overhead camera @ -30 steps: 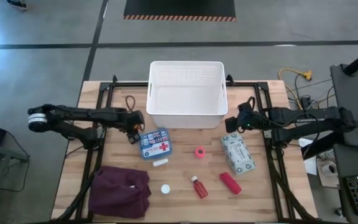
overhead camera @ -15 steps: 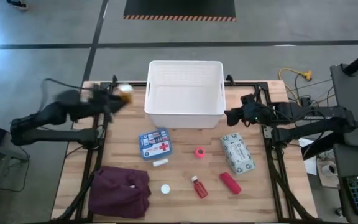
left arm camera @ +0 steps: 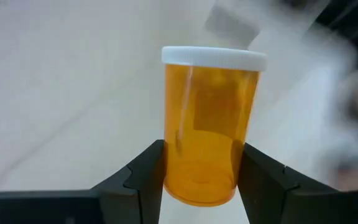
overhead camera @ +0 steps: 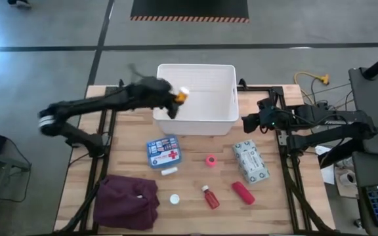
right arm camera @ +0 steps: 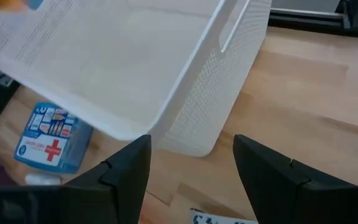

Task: Pick & place medical supplies in basket/bin
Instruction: Put the yellow pill bottle into the white bin, then put the pink bandage into the white bin

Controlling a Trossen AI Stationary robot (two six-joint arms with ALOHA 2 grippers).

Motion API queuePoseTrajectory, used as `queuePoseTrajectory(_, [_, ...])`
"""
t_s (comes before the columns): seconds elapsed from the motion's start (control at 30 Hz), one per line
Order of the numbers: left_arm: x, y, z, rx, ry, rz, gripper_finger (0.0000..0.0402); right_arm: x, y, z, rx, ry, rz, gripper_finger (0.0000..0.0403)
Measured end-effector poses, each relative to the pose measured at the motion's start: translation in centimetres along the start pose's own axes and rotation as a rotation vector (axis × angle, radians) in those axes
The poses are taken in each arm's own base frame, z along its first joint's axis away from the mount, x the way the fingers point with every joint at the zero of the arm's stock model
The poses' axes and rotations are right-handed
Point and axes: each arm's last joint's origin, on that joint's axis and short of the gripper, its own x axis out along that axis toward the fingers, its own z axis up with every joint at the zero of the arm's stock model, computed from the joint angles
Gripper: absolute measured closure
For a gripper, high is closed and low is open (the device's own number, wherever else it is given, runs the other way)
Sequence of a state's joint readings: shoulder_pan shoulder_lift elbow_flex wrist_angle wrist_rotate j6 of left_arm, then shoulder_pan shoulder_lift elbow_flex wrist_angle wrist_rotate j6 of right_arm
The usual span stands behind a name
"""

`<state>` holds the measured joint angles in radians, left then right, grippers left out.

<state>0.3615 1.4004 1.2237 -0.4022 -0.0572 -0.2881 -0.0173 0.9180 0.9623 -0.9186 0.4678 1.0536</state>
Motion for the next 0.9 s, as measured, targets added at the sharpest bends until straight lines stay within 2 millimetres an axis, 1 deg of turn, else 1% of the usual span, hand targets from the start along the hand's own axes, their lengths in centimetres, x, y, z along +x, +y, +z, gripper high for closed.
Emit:
queuePoseTrajectory(0.03, [1.0, -0.2, 0.8, 0.032, 0.035, 0.013, 0.0251, -0.1, 0.0, 0.0, -0.008, 0.005, -0.004, 0.0184])
queuePoseTrajectory(0.07, [2.1, -0.3, 1.2, 0.071, 0.099, 0.03, 0.0251, -0.3, 0.1, 0.0, -0.012, 0.007, 0.001, 0.0184])
queuePoseTrajectory(0.1, [2.6, -0.4, 1.7, 0.11, 0.165, 0.041, 0.0251, -0.4, 0.1, 0.0, -0.015, 0.007, 0.006, 0.0184])
queuePoseTrajectory(0.2, [4.0, -1.0, 4.1, 0.232, 0.228, 0.067, 0.0245, -0.5, 0.1, -0.1, -0.034, 0.014, 0.002, 0.0184])
queuePoseTrajectory(0.27, [5.3, -1.2, 4.5, 0.288, 0.31, 0.106, 0.0232, -0.5, 0.1, -0.2, -0.047, 0.016, 0.0, 0.0184])
queuePoseTrajectory(0.33, [6.5, -1.4, 5.2, 0.33, 0.326, 0.133, 0.0212, -0.5, 0.1, -0.2, -0.079, 0.018, -0.002, 0.0184])
queuePoseTrajectory(0.37, [6.8, -1.6, 5.4, 0.353, 0.33, 0.14, 0.0199, -0.5, 0.1, -0.3, -0.088, 0.019, 0.0, 0.0184])
queuePoseTrajectory(0.5, [5.9, -1.9, 7.0, 0.397, 0.305, 0.153, 0.0148, -0.5, 0.1, -0.4, -0.108, 0.022, 0.004, 0.018])
queuePoseTrajectory(0.57, [5.6, -1.7, 6.8, 0.427, 0.334, 0.214, 0.0128, -0.5, 0.1, -0.5, -0.129, 0.026, 0.005, 0.017])
queuePoseTrajectory(0.63, [5.1, -1.9, 6.5, 0.478, 0.376, 0.247, 0.0115, -0.5, 0.2, -0.7, -0.147, 0.039, 0.01, 0.0156])
queuePoseTrajectory(0.7, [3.4, -2.7, 6.5, 0.533, 0.394, 0.223, 0.0109, -0.6, 0.4, -0.9, -0.174, 0.069, 0.031, 0.0138])
queuePoseTrajectory(0.77, [0.8, -3.6, 6.7, 0.548, 0.344, 0.198, 0.0108, -0.5, 0.8, -1.4, -0.226, 0.106, 0.061, 0.0121])
queuePoseTrajectory(0.83, [-1.7, -4.5, 6.4, 0.564, 0.295, 0.171, 0.0108, -0.3, 1.5, -2.3, -0.31, 0.152, 0.082, 0.0108])
queuePoseTrajectory(0.9, [-3.7, -5.1, 5.6, 0.558, 0.236, 0.15, 0.0107, 0.1, 2.2, -3.3, -0.4, 0.19, 0.088, 0.01])
